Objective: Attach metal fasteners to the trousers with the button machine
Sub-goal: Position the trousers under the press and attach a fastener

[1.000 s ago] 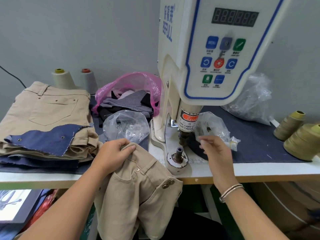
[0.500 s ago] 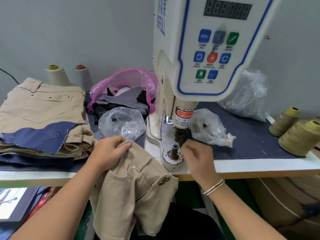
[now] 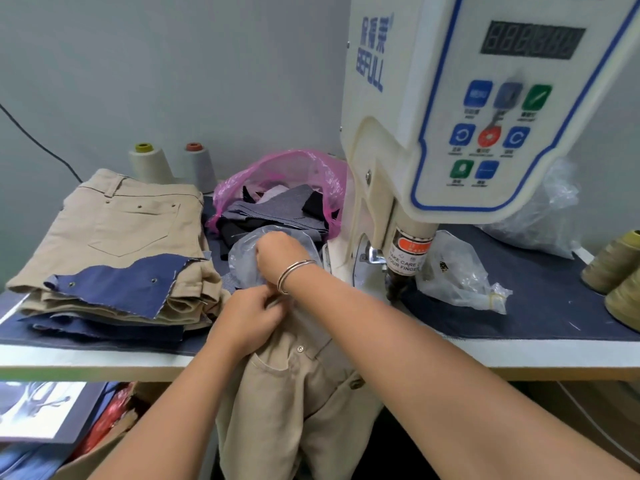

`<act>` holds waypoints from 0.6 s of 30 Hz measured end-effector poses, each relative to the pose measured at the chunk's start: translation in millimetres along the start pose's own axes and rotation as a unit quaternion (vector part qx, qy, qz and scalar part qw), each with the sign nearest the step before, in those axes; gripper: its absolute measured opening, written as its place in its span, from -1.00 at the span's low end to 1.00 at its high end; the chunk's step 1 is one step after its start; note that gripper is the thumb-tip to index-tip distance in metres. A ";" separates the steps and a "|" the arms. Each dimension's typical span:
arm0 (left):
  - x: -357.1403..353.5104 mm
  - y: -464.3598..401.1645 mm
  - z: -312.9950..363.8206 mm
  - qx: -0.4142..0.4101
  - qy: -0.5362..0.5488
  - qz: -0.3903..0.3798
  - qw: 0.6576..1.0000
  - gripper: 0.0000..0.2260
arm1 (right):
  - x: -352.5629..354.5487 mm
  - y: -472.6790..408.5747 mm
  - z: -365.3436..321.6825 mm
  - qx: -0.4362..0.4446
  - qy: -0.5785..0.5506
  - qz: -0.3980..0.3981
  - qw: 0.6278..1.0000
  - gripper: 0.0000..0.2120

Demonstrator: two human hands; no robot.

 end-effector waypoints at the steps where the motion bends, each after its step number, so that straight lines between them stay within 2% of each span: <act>1: 0.2 -0.2 -0.2 -0.002 0.000 0.002 1.000 -0.78 | -3.4 -7.3 -0.7 -0.008 0.023 -0.013 1.000 -0.78; 4: 0.0 -1.5 0.3 -0.006 0.007 -0.001 1.000 -0.81 | -14.4 -20.4 -3.8 -0.019 0.077 -0.029 0.996 -0.78; 8: 0.2 -2.4 0.5 -0.002 0.007 -0.006 1.000 -0.78 | -19.2 -23.5 -8.8 0.006 0.115 0.022 0.993 -0.76; 11: -0.3 -2.6 -0.5 -0.008 0.002 -0.006 1.000 -0.75 | -17.9 -22.9 -8.3 0.026 0.129 0.029 0.991 -0.77; 15: -0.2 -2.2 -0.8 -0.017 0.012 -0.005 1.000 -0.74 | -16.4 -17.3 -4.1 0.021 0.102 0.042 0.994 -0.78; 18: 0.8 -2.9 -2.7 -0.009 0.017 -0.005 1.000 -0.76 | -5.0 2.5 3.0 -0.015 -0.002 0.085 0.996 -0.80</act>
Point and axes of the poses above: each hand's wrist, its own y-axis away from the middle knuckle, its own x-axis out of the back of the hand, z = x × y, the point moved 3 cm from there along -y, towards the middle knuckle, and after that the axes turned 15 degrees about y, right-handed, at the moved point
